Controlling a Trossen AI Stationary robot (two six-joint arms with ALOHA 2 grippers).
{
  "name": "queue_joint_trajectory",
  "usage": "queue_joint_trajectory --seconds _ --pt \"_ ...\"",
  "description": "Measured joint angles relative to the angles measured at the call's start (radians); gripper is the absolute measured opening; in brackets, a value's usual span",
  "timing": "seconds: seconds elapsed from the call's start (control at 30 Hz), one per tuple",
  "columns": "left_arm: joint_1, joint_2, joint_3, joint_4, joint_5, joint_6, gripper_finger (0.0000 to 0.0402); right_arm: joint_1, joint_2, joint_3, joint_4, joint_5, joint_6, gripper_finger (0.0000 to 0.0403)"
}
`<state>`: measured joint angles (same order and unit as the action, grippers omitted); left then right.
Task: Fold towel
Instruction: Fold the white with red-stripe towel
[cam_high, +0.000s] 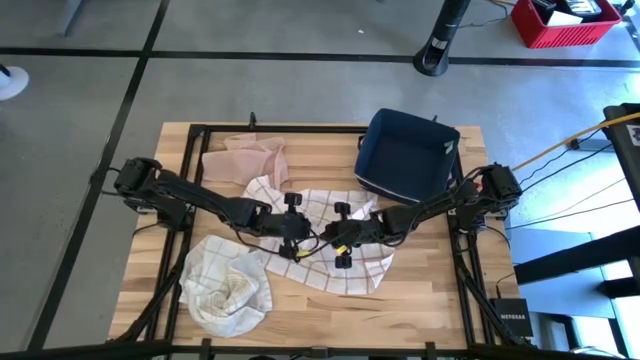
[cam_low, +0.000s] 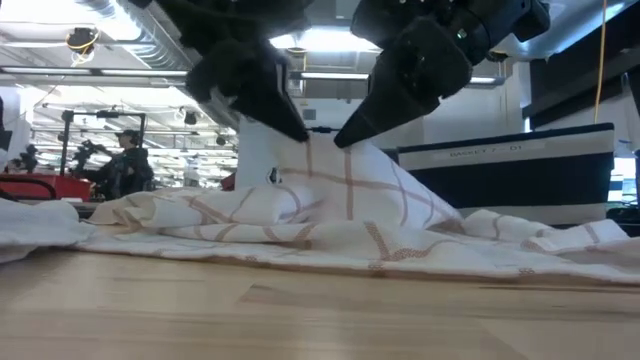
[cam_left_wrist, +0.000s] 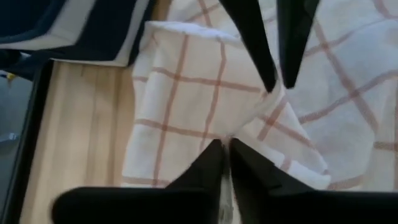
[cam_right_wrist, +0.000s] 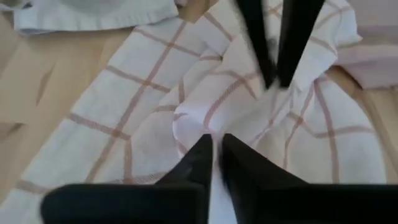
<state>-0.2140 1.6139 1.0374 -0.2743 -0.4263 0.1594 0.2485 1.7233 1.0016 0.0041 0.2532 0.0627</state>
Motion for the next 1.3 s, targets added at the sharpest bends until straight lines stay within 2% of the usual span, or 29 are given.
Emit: queue_joint_trajectory --seconds 0.07,0.13,0.23,0.37,0.5,0.57,0.67,0.8,0.9,1.0,1.23,1.3 --pt "-0.009 -0.024 0.034 -0.073 -0.007 -0.018 0.0006 0.0 0.0 0.0 -0.009 0.021 0.003 0.0075" --pt "-0.029 -0.054 0.082 -0.166 -0.064 -0.052 0.001 0.001 -0.034 0.003 -0.068 0.034 -0.013 0.0099" --pt "-0.07 -0.1 0.165 -0.313 -0.173 -0.099 0.0006 0.001 -0.117 0.079 -0.293 0.025 0.008 0.0131" --pt "-0.106 -0.164 0.283 -0.473 -0.313 -0.094 0.0005 0.001 -0.205 0.194 -0.647 0.031 0.114 0.0157" --pt "-0.119 -0.23 0.433 -0.593 -0.471 -0.086 0.0003 0.009 -0.288 0.214 -0.803 0.043 0.149 0.0164" --pt "-0.12 -0.264 0.497 -0.613 -0.515 -0.069 0.0002 0.014 -0.314 0.199 -0.831 0.073 0.164 0.0164" --pt "-0.12 -0.308 0.571 -0.591 -0.53 -0.024 0.0005 0.016 -0.334 0.169 -0.83 0.125 0.191 0.0165" --pt "-0.102 -0.357 0.602 -0.509 -0.531 0.038 0.0003 0.015 -0.333 0.117 -0.748 0.174 0.175 0.0165" --pt "-0.098 -0.367 0.602 -0.497 -0.531 0.05 0.0003 0.013 -0.327 0.073 -0.639 0.175 0.126 0.0165" --pt "-0.099 -0.36 0.59 -0.511 -0.528 0.039 0.0005 0.013 -0.327 0.066 -0.616 0.176 0.108 0.0165" --pt "-0.09 -0.29 0.586 -0.517 -0.53 0.091 0.0004 0.014 -0.379 0.148 -0.721 0.131 0.13 0.0165" --pt "-0.09 -0.278 0.586 -0.485 -0.567 0.14 0.0003 0.014 -0.39 0.162 -0.72 0.102 0.136 0.0165"
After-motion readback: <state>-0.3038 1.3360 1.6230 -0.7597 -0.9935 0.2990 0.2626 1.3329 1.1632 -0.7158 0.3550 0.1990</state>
